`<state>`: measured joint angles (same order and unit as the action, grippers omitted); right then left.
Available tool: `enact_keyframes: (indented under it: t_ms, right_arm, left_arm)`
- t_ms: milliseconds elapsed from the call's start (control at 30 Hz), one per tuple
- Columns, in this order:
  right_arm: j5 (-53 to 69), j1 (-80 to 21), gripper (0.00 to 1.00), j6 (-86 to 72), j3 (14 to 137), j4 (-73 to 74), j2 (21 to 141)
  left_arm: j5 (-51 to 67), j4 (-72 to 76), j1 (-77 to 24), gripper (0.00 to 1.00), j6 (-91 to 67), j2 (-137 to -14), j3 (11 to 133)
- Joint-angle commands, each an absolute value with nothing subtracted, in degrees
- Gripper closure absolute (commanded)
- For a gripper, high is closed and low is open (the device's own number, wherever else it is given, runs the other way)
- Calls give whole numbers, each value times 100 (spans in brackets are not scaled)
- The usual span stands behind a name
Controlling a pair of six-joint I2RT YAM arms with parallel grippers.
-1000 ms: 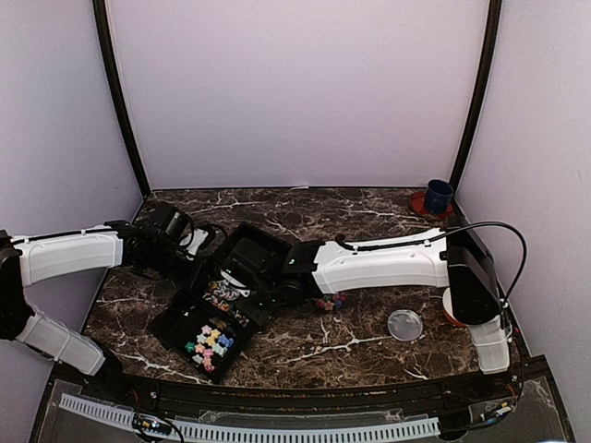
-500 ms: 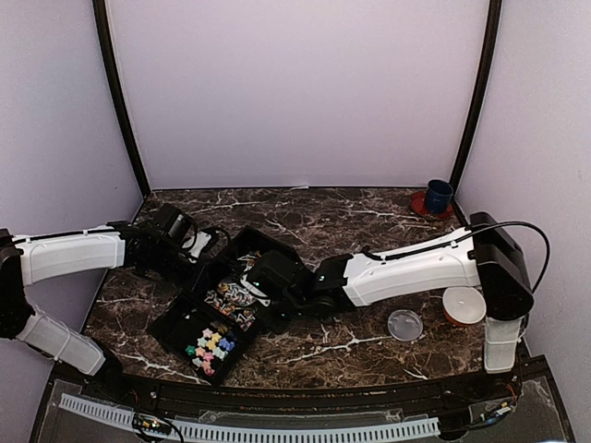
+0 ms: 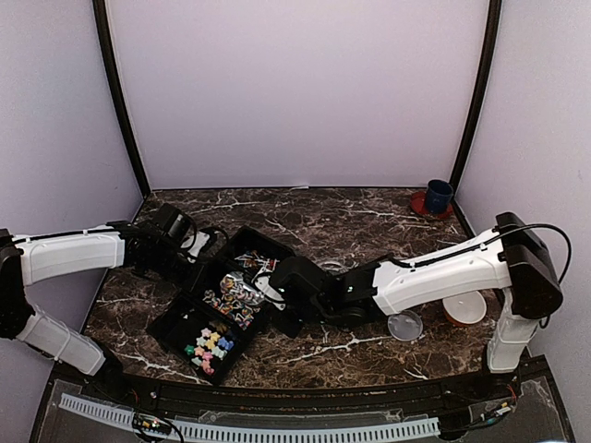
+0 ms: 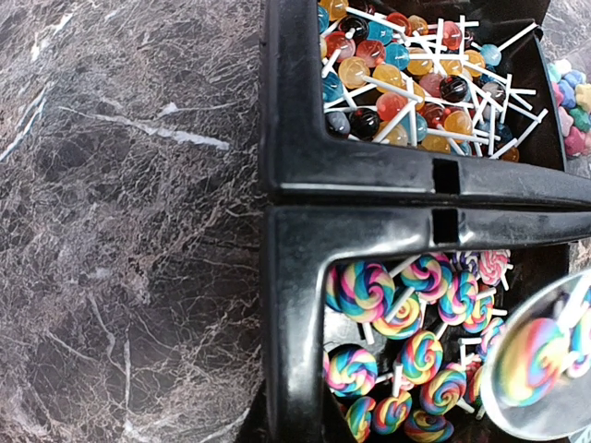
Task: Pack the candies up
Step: Scoop the fake candies from the storage box, then place the fake candies in the packing bottle.
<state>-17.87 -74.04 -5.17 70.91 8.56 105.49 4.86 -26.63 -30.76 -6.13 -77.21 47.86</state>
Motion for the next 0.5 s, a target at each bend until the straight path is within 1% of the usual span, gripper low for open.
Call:
enact_keyframes:
  t_ms: [0,100,200,333,467]
  right_arm:
    - [-1969,-7477,100,-389,6467,-333,10058]
    - [-2038,-7480,100,-293,5822,-1175,9748]
    - [-2055,-7480,100,-216,5547,-1674,9601]
    - [-2318,-7496,100,-128,5598,-1591,9618]
    - [-2523,-7515,100,-107,5464,-1484,9333]
  left_arm:
    - [700,-2288,-3046,100,-808,-7498,5096]
    - [775,-2277,-3026,100,-822,-7488,5096]
    - [831,-2272,-3014,100,-841,-7505,5096]
    - [840,-2276,-3004,100,-844,-7469,5090]
    - [813,-2276,-3005,100,-852,-7428,5079]
